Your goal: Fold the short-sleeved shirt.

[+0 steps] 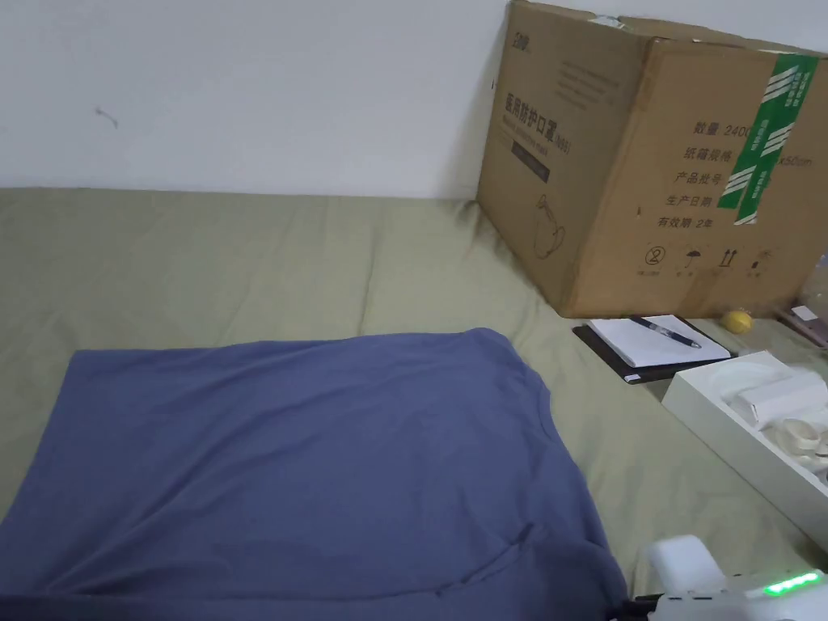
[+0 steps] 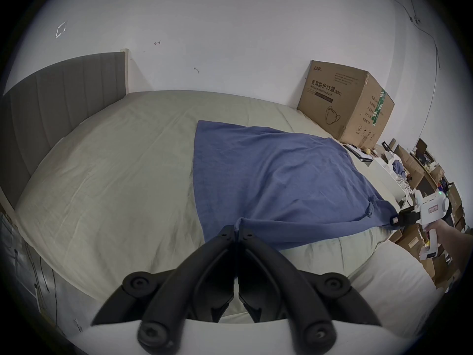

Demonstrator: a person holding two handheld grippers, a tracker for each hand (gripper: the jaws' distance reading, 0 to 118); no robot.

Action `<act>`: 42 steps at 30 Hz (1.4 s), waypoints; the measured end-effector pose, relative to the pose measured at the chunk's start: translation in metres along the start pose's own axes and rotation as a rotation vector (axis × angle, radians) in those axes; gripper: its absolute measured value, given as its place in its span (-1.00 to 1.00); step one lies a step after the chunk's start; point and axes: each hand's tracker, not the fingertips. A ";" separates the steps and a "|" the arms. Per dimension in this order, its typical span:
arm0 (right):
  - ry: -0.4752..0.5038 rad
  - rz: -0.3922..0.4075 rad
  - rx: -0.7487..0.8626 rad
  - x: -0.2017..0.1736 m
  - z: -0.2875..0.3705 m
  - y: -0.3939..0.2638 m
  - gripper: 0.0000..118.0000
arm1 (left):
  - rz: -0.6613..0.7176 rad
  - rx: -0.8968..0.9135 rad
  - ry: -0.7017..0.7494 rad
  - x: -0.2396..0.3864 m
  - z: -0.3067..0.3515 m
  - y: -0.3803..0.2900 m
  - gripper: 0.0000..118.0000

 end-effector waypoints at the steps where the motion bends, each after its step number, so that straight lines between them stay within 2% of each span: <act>1: 0.001 0.001 0.009 0.001 0.005 0.002 -0.93 | -0.003 0.010 0.004 0.001 0.002 -0.001 -1.00; 7: 0.022 -0.070 0.202 0.000 0.054 0.031 -0.93 | 0.007 0.064 0.002 0.004 0.001 0.015 -1.00; 9: 0.053 -0.103 0.213 0.004 0.059 0.056 -0.93 | -0.019 0.088 0.020 0.001 -0.013 0.031 -1.00; 11: 0.066 -0.102 0.208 0.003 0.057 0.096 -0.93 | -0.017 0.081 0.023 -0.006 -0.039 0.054 -1.00; 15: 0.077 -0.121 0.146 0.012 0.010 0.173 -0.93 | 0.037 0.043 0.032 -0.018 -0.098 0.093 -1.00; 17: 0.078 -0.154 0.075 0.013 -0.027 0.206 -0.93 | 0.039 0.007 0.051 -0.024 -0.132 0.105 -1.00; 19: 0.060 -0.196 0.014 0.030 -0.072 0.233 -0.92 | 0.039 -0.040 0.078 -0.022 -0.161 0.110 -1.00; 20: 0.050 -0.207 -0.017 0.030 -0.092 0.243 -0.88 | 0.039 -0.058 0.083 -0.023 -0.175 0.112 -1.00; 21: 0.035 -0.216 -0.040 0.028 -0.108 0.250 -0.69 | 0.037 -0.075 0.089 -0.025 -0.188 0.112 -0.96; 22: 0.008 -0.227 -0.052 0.026 -0.122 0.252 -0.46 | 0.036 -0.076 0.093 -0.024 -0.197 0.113 -0.81; 24: -0.063 -0.244 0.007 0.024 -0.137 0.256 0.49 | 0.052 -0.077 0.136 -0.032 -0.216 0.113 0.17; 25: -0.065 -0.253 0.046 0.024 -0.140 0.257 0.86 | 0.069 -0.053 0.143 -0.033 -0.219 0.114 0.61; 26: -0.058 -0.270 0.079 0.021 -0.139 0.252 1.00 | 0.088 -0.035 0.154 -0.034 -0.218 0.114 0.92; 29: -0.053 -0.312 0.230 0.020 -0.119 0.240 0.93 | 0.106 0.071 0.168 -0.042 -0.197 0.112 0.97; 32: -0.025 -0.312 0.320 0.015 -0.078 0.214 0.93 | 0.138 0.100 0.077 -0.029 -0.159 0.110 0.97; 33: -0.014 -0.311 0.356 0.011 -0.061 0.202 0.93 | 0.137 0.099 0.090 -0.021 -0.145 0.108 0.97; 35: 0.052 -0.306 0.433 -0.009 -0.016 0.169 0.90 | 0.135 0.101 0.047 -0.016 -0.118 0.094 0.95; 36: 0.086 -0.297 0.515 -0.017 0.005 0.151 0.81 | 0.123 0.109 0.029 -0.007 -0.100 0.087 0.87; 37: 0.114 -0.279 0.592 -0.024 0.023 0.132 0.61 | 0.071 0.177 0.041 0.003 -0.079 0.078 0.66; 39: 0.114 -0.217 0.686 -0.047 0.053 0.097 -0.35 | -0.004 0.279 0.078 0.024 -0.039 0.059 -0.57; 40: 0.071 -0.184 0.697 -0.058 0.061 0.084 -0.84 | -0.031 0.294 0.123 0.034 -0.026 0.051 -1.00; 41: 0.017 -0.150 0.715 -0.071 0.068 0.068 -1.00 | -0.036 0.306 0.139 0.043 -0.012 0.042 -1.00; 42: 0.001 -0.139 0.722 -0.081 0.071 0.056 -1.00 | -0.014 0.308 0.111 0.048 -0.001 0.035 -1.00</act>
